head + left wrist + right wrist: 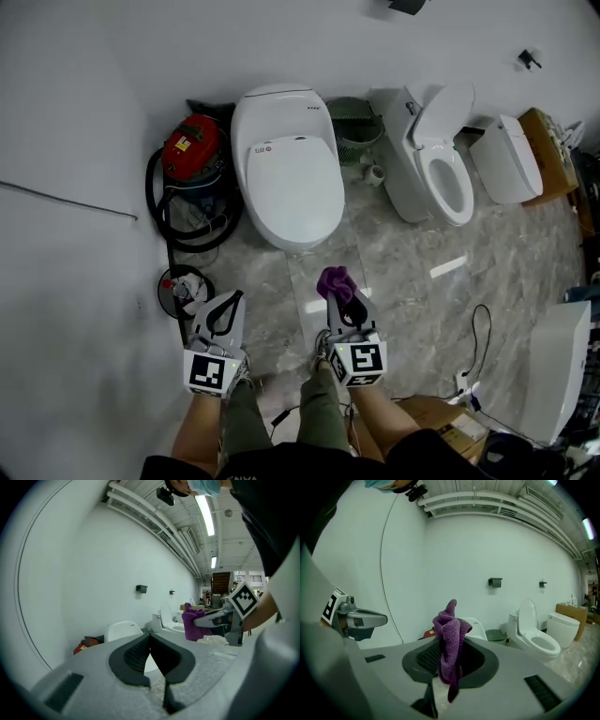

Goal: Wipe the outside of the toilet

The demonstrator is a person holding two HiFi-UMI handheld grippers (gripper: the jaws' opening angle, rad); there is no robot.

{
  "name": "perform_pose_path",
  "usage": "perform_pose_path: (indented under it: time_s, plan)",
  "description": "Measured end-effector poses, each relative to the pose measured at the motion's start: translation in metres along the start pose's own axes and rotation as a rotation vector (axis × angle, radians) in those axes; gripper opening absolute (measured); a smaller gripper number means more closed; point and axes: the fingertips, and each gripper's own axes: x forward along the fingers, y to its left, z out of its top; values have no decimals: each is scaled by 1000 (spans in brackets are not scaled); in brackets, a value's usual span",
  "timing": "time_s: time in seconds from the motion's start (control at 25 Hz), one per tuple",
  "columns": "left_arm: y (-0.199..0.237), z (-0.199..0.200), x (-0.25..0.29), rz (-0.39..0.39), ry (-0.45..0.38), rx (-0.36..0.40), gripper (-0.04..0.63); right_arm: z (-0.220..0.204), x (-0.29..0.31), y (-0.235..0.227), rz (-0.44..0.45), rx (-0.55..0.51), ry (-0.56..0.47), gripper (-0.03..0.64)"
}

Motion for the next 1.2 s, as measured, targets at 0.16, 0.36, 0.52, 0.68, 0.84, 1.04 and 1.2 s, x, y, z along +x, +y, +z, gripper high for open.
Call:
perform_pose_path:
  time_s: [0.16,0.36,0.52,0.68,0.84,1.04,1.2]
  plan:
    - [6,-44,32,6,37,-24,3,-50,33,-6,13,17,22,77]
    - [10,-108,74,15,46,-29,3,-116,77,-11,43,11,25,77]
    - [10,-162,100,14,55,-13,3,-169,110,-8,78,9,22,77]
    - [10,-210,124,11,42,1,3,-221,142,-1,109,-11,12,77]
    - [7,-247,148,7,6,20,3,-257,169,3,132,-26,-8,77]
    - [14,-290,183,21,-38,47,3,-289,210,6,193,-48,-51,77]
    - [22,-333,207,29,-55,51,3,-322,242,12,262,-96,-89,77]
